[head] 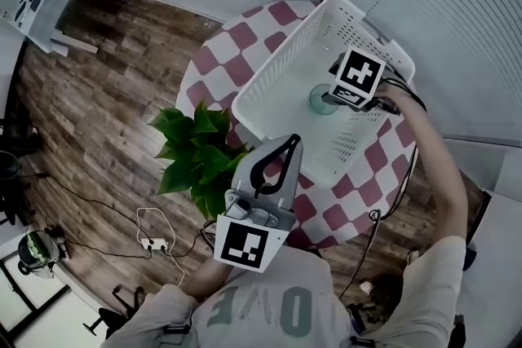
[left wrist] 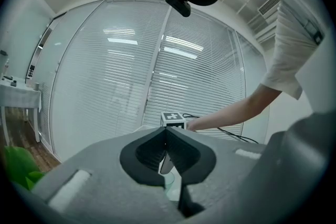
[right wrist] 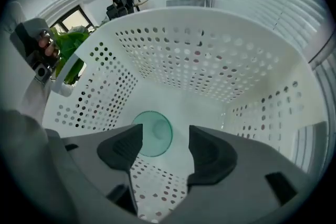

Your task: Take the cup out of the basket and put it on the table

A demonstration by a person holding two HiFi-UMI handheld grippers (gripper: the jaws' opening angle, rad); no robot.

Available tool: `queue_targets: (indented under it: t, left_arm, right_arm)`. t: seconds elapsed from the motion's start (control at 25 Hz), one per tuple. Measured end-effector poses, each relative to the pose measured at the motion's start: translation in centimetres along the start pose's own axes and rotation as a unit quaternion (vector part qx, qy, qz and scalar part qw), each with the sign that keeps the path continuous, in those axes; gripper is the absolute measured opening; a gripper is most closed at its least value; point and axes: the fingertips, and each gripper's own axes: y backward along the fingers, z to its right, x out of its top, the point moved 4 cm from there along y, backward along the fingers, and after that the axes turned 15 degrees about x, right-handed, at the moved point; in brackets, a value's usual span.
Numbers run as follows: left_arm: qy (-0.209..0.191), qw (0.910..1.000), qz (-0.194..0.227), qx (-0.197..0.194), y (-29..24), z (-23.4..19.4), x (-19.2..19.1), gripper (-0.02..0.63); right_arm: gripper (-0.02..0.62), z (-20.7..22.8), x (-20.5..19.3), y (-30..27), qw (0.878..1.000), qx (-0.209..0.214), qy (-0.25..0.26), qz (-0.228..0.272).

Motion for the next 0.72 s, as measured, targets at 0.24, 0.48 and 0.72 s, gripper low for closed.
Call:
queue_targets:
  t: [0.24,0.48,0.72]
  left_arm:
    - [0.009,0.9999,0.000,-0.011,-0.5,-0.3,-0.6,0.003]
    - [0.009,0.9997,0.011,-0.018,-0.3,-0.1,-0.3,0.003]
    - [0.007,0.9999,0.006,-0.010,-0.5,-0.7,-0.8,0.003]
  right_arm:
    - [0.272,2.1,-0.6,-4.3,0.998,0.024,-0.021,-0.060]
    - [0.267,2.8,-1.2,-7.0,0.995,0.039,-0.035,-0.089]
    - [0.190,3.1,-1.2,-8.0,0.994,0.036,-0.027,-0.102]
